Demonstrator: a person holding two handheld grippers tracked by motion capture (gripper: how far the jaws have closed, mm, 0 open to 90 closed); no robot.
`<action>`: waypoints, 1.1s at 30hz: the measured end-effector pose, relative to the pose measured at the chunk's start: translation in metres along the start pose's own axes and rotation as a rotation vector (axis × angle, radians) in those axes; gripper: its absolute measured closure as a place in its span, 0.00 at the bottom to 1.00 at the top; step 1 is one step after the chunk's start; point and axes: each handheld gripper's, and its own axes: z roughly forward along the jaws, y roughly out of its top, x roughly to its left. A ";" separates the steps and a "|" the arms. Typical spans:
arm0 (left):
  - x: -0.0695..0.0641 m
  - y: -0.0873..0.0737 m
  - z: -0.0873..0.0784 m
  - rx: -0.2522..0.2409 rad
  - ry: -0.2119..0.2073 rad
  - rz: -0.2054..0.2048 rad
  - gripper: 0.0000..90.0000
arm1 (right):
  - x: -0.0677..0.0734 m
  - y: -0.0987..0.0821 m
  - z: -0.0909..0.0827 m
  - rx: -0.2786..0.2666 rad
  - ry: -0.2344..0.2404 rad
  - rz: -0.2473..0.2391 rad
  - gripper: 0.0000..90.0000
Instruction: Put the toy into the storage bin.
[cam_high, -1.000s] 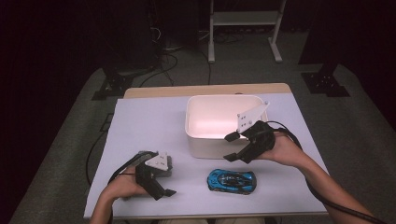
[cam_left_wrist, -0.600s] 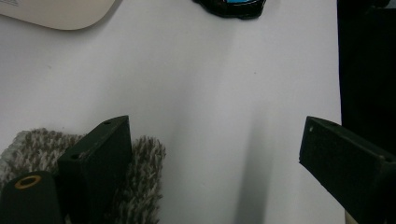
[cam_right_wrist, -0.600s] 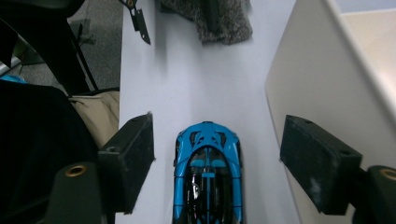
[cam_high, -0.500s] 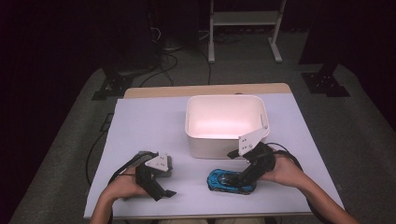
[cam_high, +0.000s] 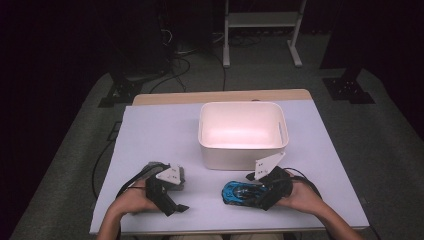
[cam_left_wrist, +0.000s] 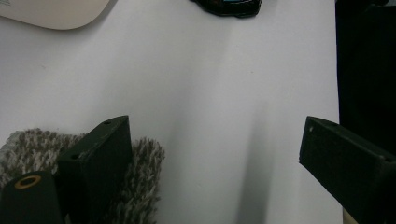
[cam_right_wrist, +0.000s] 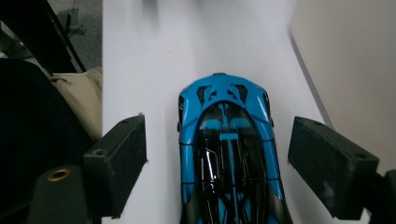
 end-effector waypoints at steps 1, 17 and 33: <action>0.000 0.000 0.000 0.000 0.000 0.000 0.10 | 0.000 -0.001 0.001 0.001 -0.004 0.001 0.20; 0.000 -0.001 0.001 0.012 -0.008 0.007 0.10 | -0.007 -0.013 0.024 0.042 -0.024 0.003 0.18; 0.000 0.000 0.001 0.010 -0.013 0.009 0.10 | -0.007 -0.017 0.035 0.070 -0.024 -0.008 0.17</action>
